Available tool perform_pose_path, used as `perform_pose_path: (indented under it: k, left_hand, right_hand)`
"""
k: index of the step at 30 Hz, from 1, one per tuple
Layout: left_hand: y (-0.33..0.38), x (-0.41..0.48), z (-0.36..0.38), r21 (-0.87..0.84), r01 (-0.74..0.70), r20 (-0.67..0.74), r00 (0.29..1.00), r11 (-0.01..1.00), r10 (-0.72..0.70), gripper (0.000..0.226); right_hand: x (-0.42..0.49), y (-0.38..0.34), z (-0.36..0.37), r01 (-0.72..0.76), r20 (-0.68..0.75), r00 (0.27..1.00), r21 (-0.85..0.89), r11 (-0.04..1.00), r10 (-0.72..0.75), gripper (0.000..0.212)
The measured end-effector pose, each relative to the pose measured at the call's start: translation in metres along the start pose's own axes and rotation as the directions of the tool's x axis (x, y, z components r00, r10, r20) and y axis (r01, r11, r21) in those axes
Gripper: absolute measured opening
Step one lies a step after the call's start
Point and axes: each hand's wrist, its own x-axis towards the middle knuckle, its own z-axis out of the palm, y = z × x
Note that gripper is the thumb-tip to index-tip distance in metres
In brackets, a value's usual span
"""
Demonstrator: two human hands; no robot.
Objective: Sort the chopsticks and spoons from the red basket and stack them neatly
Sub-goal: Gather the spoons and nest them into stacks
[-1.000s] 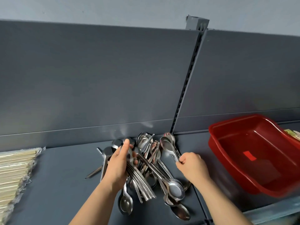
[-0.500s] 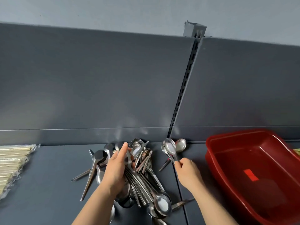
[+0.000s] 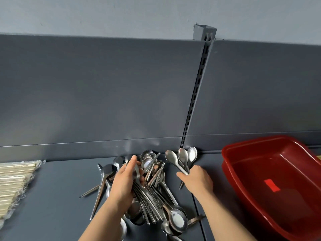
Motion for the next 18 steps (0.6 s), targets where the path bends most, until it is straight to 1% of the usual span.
perform_pose_path:
  k: [2, 4, 6, 8, 10, 12, 14, 16, 18]
  left_hand:
    - [0.001, -0.001, -0.003, -0.007, 0.014, 0.014, 1.0, 1.0, -0.014, 0.034]
    - [0.003, -0.003, -0.005, -0.036, 0.046, 0.044, 0.998, 0.998, -0.044, 0.035]
    - [0.005, -0.005, -0.006, -0.089, 0.089, 0.077, 0.994, 0.992, -0.083, 0.034]
    - [0.006, -0.007, -0.006, -0.125, 0.115, 0.093, 0.99, 0.985, -0.104, 0.032]
    - [0.005, -0.009, -0.004, -0.121, 0.13, 0.109, 0.987, 0.984, -0.117, 0.032]
    - [0.003, -0.011, -0.001, -0.112, 0.137, 0.125, 0.985, 0.984, -0.123, 0.035]
    - [0.002, -0.013, 0.004, -0.119, 0.155, 0.137, 0.981, 0.981, -0.138, 0.038]
    - [0.001, -0.015, 0.008, -0.135, 0.189, 0.181, 0.97, 0.973, -0.164, 0.038]
    - [0.001, -0.015, 0.011, -0.156, 0.215, 0.246, 0.954, 0.964, -0.173, 0.036]
  right_hand:
    - [0.003, 0.001, -0.002, -0.024, 0.035, 0.999, 0.021, 1.0, 0.023, 0.027]
    - [0.004, 0.005, -0.004, -0.039, 0.079, 0.996, 0.041, 0.998, 0.036, 0.022]
    - [0.002, 0.008, -0.005, 0.0, 0.12, 0.993, 0.046, 0.999, -0.006, 0.027]
    - [-0.004, 0.011, -0.006, 0.084, 0.163, 0.982, 0.086, 0.993, -0.097, 0.031]
    - [-0.015, 0.012, -0.01, 0.132, 0.198, 0.965, 0.191, 0.973, -0.17, 0.032]
    - [-0.031, 0.01, -0.018, 0.09, 0.232, 0.953, 0.397, 0.914, -0.195, 0.028]
    - [-0.049, 0.008, -0.03, -0.01, 0.311, 0.925, 0.59, 0.807, -0.216, 0.022]
    - [-0.064, 0.005, -0.041, -0.066, 0.392, 0.874, 0.679, 0.731, -0.285, 0.015]
    - [-0.076, 0.002, -0.047, -0.075, 0.427, 0.827, 0.727, 0.683, -0.364, 0.017]
